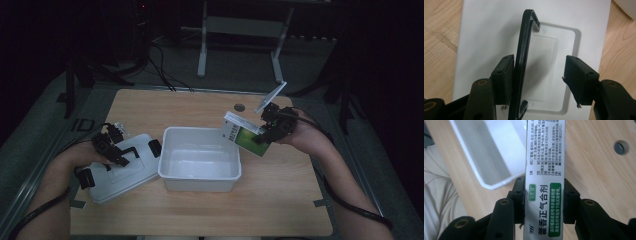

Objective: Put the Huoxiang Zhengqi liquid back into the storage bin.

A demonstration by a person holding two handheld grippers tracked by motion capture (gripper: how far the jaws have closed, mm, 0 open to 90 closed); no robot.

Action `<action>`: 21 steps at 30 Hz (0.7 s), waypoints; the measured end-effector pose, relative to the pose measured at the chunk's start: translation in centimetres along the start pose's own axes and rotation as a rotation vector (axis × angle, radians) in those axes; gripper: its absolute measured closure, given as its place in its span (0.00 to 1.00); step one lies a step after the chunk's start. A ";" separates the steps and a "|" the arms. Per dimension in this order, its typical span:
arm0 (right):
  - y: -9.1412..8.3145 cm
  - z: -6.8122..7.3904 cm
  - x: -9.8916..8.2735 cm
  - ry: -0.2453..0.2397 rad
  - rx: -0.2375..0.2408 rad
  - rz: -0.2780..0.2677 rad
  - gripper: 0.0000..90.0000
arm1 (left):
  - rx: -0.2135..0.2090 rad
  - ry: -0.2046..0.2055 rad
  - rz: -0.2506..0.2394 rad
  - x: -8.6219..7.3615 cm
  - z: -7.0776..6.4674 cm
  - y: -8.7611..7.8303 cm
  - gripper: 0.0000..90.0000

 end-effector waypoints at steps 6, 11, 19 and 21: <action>0.5 1.9 1.6 -0.053 0.038 -0.011 0.70 | -0.001 -0.003 0.005 -0.1 0.1 0.2 0.47; 0.9 3.1 2.6 -0.091 0.062 -0.016 0.70 | -0.007 -0.002 0.004 -0.1 0.1 0.2 0.47; 1.7 5.3 4.0 -0.155 0.095 -0.015 0.70 | -0.012 -0.003 0.006 -0.1 0.0 0.4 0.47; 2.0 5.7 4.3 -0.169 0.102 -0.013 0.70 | -0.009 0.000 0.016 -0.2 0.0 0.5 0.47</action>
Point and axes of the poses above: each handheld gripper's, and its own axes: y roughly forward along the jaws, x roughly out of its top, z roughly to its left, the point moved 6 cm from there along y, roughly forward along the jaws, and after that the axes turned 10 degrees about -x, right-handed, at the moved point
